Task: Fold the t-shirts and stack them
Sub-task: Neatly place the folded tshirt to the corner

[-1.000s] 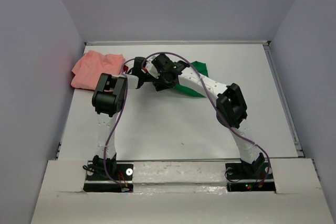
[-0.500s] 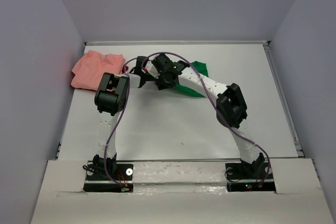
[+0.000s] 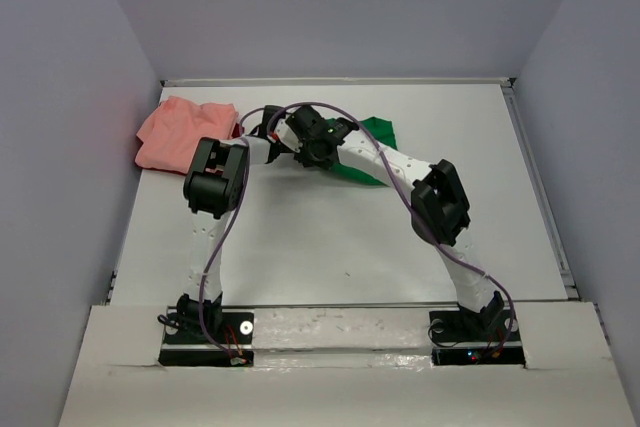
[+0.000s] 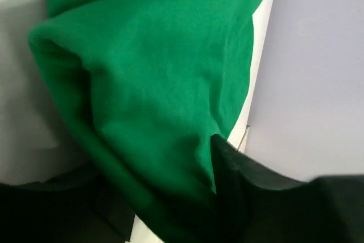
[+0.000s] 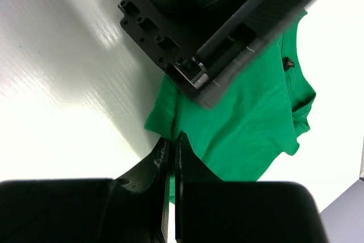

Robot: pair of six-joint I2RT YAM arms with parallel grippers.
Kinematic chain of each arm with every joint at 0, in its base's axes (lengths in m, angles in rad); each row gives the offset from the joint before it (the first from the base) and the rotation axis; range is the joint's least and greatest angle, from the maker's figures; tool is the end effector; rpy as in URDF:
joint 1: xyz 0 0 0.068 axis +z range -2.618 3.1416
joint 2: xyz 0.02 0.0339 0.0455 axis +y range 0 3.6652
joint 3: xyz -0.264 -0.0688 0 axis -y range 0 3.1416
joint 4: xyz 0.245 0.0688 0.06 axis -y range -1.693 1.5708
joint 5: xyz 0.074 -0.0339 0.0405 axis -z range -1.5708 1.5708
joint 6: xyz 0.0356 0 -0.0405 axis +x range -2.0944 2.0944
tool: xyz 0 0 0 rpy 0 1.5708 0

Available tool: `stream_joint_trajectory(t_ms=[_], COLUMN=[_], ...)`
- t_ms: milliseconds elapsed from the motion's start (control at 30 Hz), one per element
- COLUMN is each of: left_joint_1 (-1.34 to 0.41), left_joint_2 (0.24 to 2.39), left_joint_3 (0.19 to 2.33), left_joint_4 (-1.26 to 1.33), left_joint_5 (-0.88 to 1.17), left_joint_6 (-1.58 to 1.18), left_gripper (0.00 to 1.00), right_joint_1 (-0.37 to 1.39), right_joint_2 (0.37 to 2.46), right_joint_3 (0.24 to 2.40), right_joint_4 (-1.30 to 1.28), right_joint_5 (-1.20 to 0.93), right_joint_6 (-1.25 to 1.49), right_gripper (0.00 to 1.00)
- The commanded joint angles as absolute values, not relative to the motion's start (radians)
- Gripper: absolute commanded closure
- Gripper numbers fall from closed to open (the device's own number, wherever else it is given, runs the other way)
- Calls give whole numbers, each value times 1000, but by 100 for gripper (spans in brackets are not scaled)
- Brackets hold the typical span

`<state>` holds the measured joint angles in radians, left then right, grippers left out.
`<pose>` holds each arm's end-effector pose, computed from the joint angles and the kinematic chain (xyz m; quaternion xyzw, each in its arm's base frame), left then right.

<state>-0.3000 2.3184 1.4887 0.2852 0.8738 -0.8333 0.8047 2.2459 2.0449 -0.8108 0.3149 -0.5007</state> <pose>0.4620 -0.1715 0.1167 -0.0076 0.8162 -0.5498 0.1774 0.3506 0.3485 0.2380 -0.5422 0.7804 -0.1077 0.2921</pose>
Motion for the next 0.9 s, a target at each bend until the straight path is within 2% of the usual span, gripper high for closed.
stream_joint_trajectory(t_ms=[0,33,67,133,300,333,367,400,433,467,567,633,667,867], left_joint_1=[-305,-305,-305,-305,-305,-305,-305,-305,-305,-305,-301,-302,-302,-307], left_joint_2=[2359,2358,2362,2367,2375,2375,2372,2368,2365,2361,2336,2319,2313,2247], left_joint_3=[1493,1493,1497,1502,1519,1520,1519,1519,1517,1516,1517,1514,1513,1529], left_joint_4=[173,172,169,164,156,155,152,150,149,144,126,127,123,63], left_joint_5=[798,798,796,796,802,801,799,799,799,796,778,770,769,735], left_joint_6=[-785,-785,-784,-784,-772,-769,-761,-755,-750,-744,-718,-700,-695,-583], left_gripper=[53,69,77,100,100,100,100,100,100,100,100,100,100,100], right_joint_1=[824,824,833,833,833,833,833,833,833,833,833,833,824,514], right_joint_2=[2177,2175,2174,2169,2175,2178,2180,2175,2165,2149,2050,1973,1948,1806], right_joint_3=[2034,2033,2034,2034,2043,2049,2057,2069,2072,2072,2007,1909,1870,1659], right_joint_4=[-818,-818,-818,-816,-842,-854,-885,-902,-923,-939,-934,-896,-870,-660], right_joint_5=[319,315,313,310,301,293,267,240,169,140,130,227,339,454], right_joint_6=[-514,-514,-515,-515,-522,-520,-515,-511,-511,-512,-544,-572,-580,-598], right_gripper=[100,100,100,100,98,85,55,41,5,0,0,0,0,0])
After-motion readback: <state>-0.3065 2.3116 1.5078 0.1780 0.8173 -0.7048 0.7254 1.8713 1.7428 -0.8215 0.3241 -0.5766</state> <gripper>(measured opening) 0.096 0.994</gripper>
